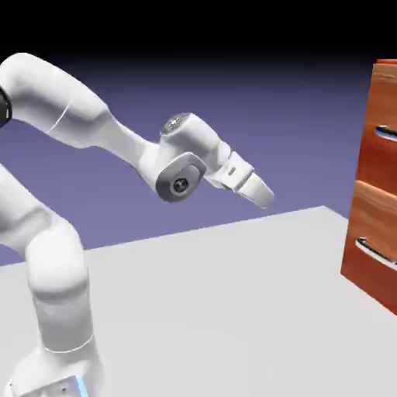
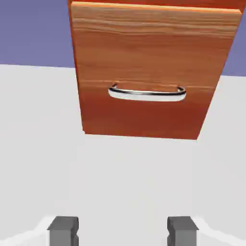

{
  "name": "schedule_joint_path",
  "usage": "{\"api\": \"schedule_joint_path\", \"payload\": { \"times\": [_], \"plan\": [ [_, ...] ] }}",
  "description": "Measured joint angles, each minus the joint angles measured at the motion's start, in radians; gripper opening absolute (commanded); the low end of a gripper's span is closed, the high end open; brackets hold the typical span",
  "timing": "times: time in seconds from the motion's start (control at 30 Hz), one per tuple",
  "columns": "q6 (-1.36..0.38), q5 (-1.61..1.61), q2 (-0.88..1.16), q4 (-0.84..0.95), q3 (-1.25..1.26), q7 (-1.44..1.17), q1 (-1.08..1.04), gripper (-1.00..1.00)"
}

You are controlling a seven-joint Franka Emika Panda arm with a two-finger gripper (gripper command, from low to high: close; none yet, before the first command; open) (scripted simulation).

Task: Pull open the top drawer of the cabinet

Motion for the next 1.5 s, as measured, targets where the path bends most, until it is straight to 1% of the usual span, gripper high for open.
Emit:
{"api": "schedule_joint_path", "payload": {
  "times": [1.5],
  "plan": [
    [-0.156, -1.913, 1.015, 0.936, 0.958, -1.957, -0.749, 0.0]
  ]
}}
